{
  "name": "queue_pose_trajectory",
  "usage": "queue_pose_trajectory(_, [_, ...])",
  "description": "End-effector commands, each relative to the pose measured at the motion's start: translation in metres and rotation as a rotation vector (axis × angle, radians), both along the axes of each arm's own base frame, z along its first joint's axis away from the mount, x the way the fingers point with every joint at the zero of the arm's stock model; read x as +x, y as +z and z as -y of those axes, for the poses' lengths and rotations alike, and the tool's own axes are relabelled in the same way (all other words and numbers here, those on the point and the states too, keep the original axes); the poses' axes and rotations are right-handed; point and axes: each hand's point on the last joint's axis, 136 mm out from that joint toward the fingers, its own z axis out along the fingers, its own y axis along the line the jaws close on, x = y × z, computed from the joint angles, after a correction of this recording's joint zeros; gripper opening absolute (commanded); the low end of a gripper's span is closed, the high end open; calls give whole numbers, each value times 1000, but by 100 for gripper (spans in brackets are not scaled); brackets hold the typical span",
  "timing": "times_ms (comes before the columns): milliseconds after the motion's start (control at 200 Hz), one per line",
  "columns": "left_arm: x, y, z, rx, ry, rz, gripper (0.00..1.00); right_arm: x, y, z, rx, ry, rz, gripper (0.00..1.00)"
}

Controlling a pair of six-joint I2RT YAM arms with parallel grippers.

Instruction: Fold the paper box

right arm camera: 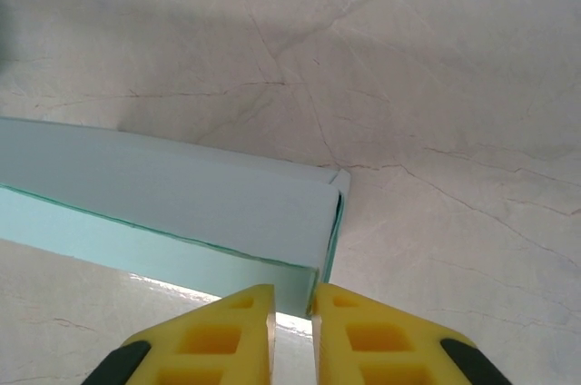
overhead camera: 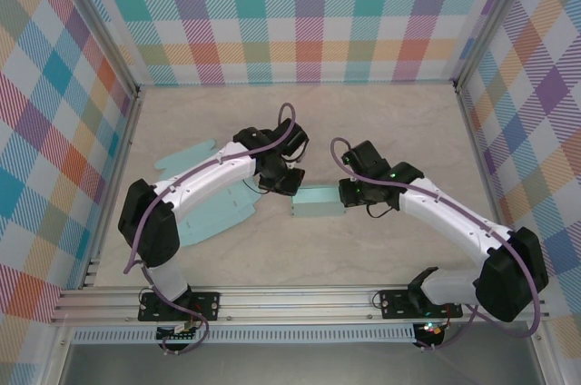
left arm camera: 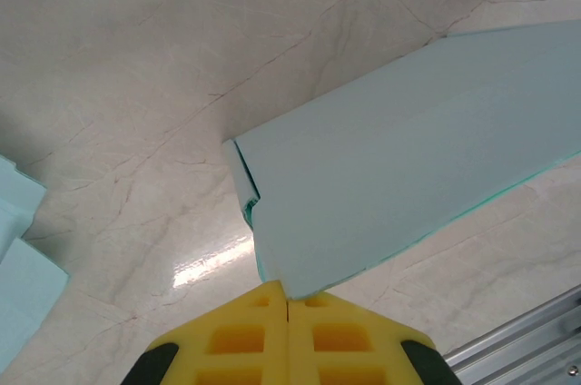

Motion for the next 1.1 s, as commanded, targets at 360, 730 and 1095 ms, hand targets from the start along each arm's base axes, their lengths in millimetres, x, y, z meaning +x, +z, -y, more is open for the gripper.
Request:
queue_pose_trajectory(360, [-12, 1, 19, -88, -25, -63, 0, 12, -6, -15, -20, 63, 33, 23])
queue_pose_trajectory(730, [-14, 6, 31, -146, -6, -104, 0, 6, -30, -7, -105, 69, 2, 22])
queue_pose_trajectory(1095, [-8, 19, 46, -266, 118, -174, 0, -2, -47, -1, -187, 81, -10, 22])
